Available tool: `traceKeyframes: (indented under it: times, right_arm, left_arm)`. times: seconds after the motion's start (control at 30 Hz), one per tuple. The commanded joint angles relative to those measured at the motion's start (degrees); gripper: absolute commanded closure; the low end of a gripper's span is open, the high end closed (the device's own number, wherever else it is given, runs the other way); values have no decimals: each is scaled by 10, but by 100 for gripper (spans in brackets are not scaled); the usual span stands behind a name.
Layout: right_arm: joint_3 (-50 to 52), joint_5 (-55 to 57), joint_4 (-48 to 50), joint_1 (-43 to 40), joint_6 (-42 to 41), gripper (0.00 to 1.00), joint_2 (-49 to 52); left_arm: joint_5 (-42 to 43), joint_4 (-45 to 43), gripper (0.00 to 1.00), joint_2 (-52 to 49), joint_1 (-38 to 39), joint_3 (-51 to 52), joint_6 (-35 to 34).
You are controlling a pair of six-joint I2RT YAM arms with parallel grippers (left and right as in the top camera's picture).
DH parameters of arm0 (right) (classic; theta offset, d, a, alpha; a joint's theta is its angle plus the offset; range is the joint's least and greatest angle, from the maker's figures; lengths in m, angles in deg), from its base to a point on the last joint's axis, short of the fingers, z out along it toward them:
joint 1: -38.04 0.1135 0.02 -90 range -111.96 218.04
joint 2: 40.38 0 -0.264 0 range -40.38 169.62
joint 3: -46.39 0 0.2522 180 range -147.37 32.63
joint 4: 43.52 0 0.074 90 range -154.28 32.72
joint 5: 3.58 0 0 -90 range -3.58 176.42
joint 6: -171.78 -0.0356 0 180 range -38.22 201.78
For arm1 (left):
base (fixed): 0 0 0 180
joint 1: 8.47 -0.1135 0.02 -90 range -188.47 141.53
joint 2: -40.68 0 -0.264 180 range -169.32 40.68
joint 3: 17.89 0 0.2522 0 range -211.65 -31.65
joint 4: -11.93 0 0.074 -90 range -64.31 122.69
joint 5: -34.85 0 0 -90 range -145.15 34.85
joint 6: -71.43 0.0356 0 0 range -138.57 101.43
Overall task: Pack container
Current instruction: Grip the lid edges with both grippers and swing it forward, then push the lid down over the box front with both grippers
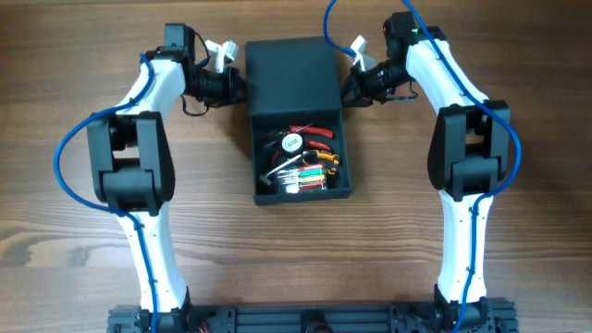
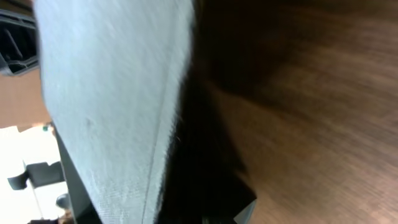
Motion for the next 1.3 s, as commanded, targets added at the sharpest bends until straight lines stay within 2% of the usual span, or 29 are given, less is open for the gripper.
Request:
traceKeyframes:
  times: [0.0,0.33,0.93,1.07,1.27]
  right_arm:
    - [-20,-26,-16,1,35,96,9]
    - [-112,19,-73,1,35,96,9]
    - [-221,56,-178,1,63,96,9]
    - [-257,102,-225,1,63,96,6]
    - [-269,122,-238,1,62,96,-39]
  left_arm:
    - [27,8,96,47,2,-2,-2]
    - [27,29,96,57,5,-2,-1]
    - [-8,39,96,144,37,-2,5]
    - [-58,70,96,162,49,-2,18]
    - [-64,101,96,183,62,-2,29]
